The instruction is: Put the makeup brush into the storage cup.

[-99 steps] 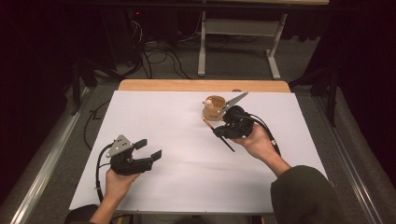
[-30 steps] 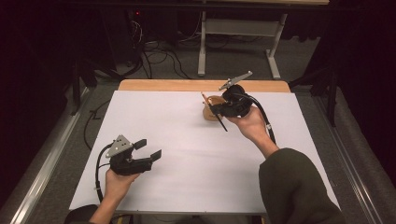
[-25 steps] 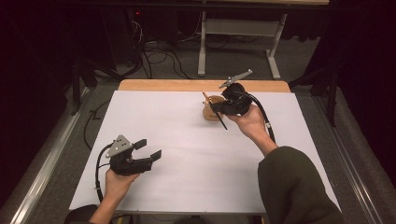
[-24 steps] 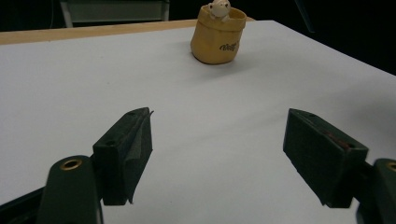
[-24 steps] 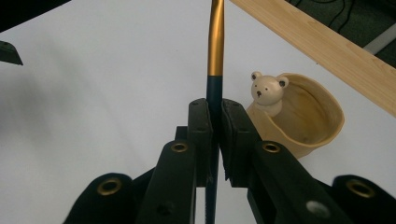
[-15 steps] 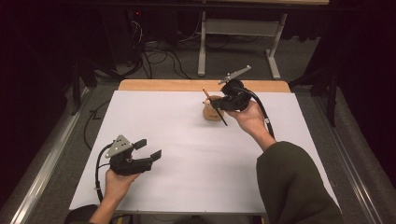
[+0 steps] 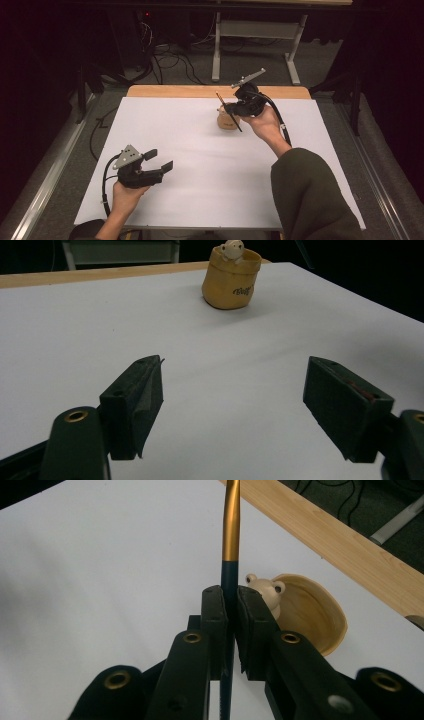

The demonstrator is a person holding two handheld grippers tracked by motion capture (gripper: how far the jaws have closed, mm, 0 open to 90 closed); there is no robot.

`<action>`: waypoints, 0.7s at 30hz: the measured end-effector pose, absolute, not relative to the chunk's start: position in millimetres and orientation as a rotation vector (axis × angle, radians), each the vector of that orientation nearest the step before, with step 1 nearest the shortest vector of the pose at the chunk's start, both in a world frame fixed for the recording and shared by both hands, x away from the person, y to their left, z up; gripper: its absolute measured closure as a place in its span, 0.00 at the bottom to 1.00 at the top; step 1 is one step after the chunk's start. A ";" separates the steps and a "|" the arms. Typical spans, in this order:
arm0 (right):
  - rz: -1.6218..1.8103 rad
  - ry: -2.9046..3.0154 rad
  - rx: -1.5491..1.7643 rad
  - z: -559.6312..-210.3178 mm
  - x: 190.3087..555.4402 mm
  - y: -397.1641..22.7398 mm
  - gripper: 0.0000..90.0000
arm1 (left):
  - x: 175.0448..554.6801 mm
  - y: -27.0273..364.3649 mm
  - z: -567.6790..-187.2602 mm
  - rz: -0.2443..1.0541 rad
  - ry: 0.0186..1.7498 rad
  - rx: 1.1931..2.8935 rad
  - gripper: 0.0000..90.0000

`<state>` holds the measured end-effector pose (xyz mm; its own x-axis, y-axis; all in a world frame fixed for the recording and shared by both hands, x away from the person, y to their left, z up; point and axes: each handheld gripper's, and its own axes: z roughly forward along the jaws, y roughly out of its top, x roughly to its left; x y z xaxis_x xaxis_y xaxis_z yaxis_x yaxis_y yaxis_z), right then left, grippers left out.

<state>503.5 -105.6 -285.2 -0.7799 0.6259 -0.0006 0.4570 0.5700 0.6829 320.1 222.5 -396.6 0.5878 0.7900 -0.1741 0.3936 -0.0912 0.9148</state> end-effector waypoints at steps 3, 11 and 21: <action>1.013 2.550 0.899 -284.3 506.2 -104.7 0.94 | 320.0 222.7 -396.6 0.446 0.985 1.712 0.27; 1.031 2.516 0.918 -282.3 514.4 -103.3 0.94 | 319.5 222.4 -396.2 0.442 0.983 1.712 0.27; 1.073 2.457 0.988 -284.9 526.2 -105.5 0.94 | 319.0 221.8 -395.8 0.443 0.982 1.708 0.27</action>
